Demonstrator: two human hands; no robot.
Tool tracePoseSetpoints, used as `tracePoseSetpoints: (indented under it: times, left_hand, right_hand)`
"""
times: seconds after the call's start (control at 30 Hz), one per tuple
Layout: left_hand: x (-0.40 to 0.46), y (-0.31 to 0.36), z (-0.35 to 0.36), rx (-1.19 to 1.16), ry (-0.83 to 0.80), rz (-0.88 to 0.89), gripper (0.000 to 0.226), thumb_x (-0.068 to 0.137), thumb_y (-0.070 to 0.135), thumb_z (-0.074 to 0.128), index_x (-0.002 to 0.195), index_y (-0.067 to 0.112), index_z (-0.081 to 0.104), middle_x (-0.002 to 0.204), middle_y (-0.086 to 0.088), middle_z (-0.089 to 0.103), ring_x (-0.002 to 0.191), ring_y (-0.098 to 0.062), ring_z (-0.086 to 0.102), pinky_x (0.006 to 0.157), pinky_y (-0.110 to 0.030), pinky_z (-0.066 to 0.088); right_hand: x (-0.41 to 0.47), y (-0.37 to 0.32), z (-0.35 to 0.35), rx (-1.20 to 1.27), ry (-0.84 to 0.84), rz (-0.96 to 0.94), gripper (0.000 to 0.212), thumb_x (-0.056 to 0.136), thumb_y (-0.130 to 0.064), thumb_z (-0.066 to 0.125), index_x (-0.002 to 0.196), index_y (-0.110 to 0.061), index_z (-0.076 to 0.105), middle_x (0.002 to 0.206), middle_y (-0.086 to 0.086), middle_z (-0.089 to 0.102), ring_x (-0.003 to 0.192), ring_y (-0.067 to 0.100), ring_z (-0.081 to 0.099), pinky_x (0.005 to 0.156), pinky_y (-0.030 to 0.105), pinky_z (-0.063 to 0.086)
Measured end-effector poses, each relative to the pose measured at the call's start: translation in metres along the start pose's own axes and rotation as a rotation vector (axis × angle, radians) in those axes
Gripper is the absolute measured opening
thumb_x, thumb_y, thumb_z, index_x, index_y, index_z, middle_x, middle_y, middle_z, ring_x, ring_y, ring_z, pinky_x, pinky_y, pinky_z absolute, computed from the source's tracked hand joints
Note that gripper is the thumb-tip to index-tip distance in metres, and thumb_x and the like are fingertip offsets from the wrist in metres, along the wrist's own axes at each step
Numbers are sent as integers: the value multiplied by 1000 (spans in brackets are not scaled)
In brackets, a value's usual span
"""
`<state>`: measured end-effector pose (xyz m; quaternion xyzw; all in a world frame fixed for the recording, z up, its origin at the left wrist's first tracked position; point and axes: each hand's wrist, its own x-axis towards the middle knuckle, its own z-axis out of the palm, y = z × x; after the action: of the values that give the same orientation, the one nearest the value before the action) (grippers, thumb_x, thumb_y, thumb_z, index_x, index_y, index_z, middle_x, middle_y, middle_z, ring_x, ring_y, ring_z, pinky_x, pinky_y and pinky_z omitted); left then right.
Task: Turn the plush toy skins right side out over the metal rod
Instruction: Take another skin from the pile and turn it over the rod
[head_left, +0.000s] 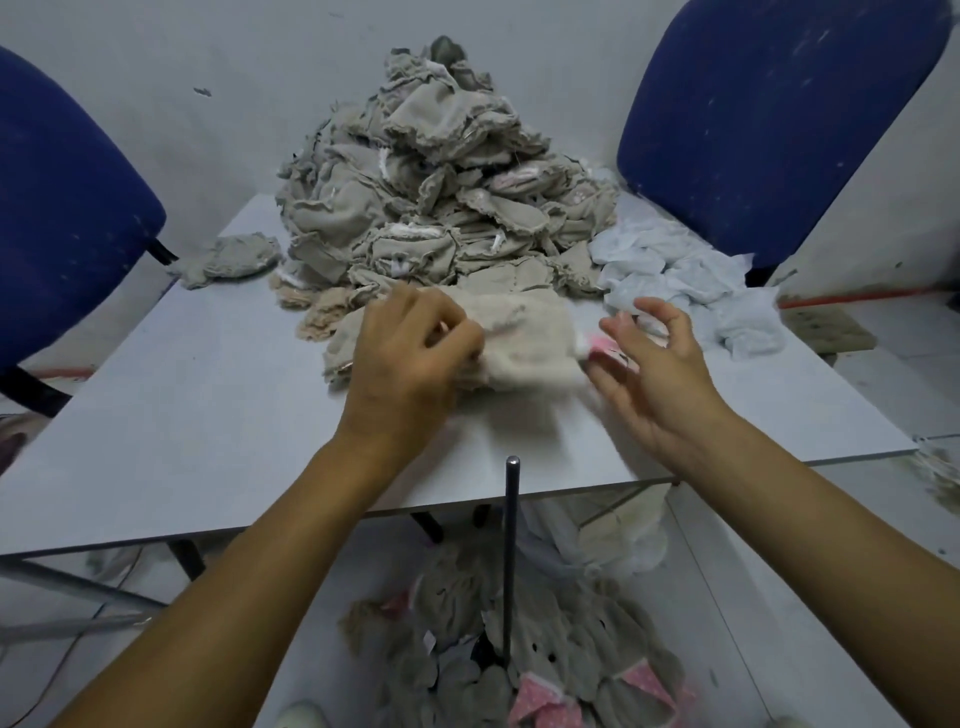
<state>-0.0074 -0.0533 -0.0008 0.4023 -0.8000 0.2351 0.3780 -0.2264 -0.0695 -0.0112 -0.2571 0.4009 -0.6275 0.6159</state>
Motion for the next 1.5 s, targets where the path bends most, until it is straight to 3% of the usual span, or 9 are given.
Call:
tracePoseSetpoints:
  times: [0.17,0.33,0.5,0.63,0.83,1.13,1.2,1.33,1.5]
  left_hand:
    - [-10,1,10,-354,-903,-221,33,86,49,54,111,29,63,103,9,60,99,-11,54,90,-37,45]
    - [-1,-1,10,-366,-457,-396,25,95,36,59,118,27,62,105,5,63,101,-14,57,86,-39,50]
    - [6,4,18,-676,-520,-629,58,82,27,76,135,31,51,121,5,64,108,-11,59,90,-30,46]
    - [13,9,21,-588,-165,-802,10,83,26,71,90,22,64,83,8,68,83,-12,63,72,-33,51]
    - [24,29,22,-1249,-70,-1143,20,87,4,71,104,13,66,91,-5,75,86,-25,73,75,-40,60]
    - [21,32,24,-1359,-210,-1611,20,90,12,61,109,6,62,97,-16,72,83,-30,71,67,-45,62]
    - [16,31,27,-950,-248,-1425,38,79,9,65,113,15,50,110,-15,62,95,-31,64,76,-50,58]
    - [11,34,19,-165,-169,-435,63,71,21,68,130,26,48,124,-8,42,108,-22,37,88,-39,40]
    - [8,30,15,-278,-412,-349,21,90,18,59,110,13,62,106,-6,55,100,-24,50,82,-46,47]
  right_hand:
    - [-5,14,-10,-443,-138,17,78,73,-1,82,127,-43,44,126,10,55,111,31,64,81,50,60]
    - [-10,20,-7,-741,-319,-448,94,76,13,72,141,-41,31,136,1,52,124,-4,49,82,10,48]
    - [-17,11,13,-869,-596,-670,91,83,16,62,150,-32,22,149,4,42,140,8,40,105,23,44]
    - [-21,14,15,-1119,-124,-1011,63,84,-3,74,137,-22,46,133,5,45,121,16,47,101,25,44]
    - [-22,18,20,-1132,-124,-698,30,88,-47,67,107,-30,52,82,-10,60,74,6,58,62,21,46]
    - [-20,10,13,-1164,-59,-723,4,88,-21,73,86,-23,71,77,-14,66,76,-1,62,68,9,45]
    - [-23,11,14,-1268,-105,-887,3,88,-17,73,91,-15,73,84,-3,69,77,9,63,73,27,52]
    - [-27,9,17,-1431,-216,-1148,10,86,-11,74,95,-6,73,88,9,68,80,26,62,69,40,51]
    - [-34,14,15,-1448,-238,-1178,9,85,-10,75,94,-8,72,86,8,66,79,28,60,64,39,49]
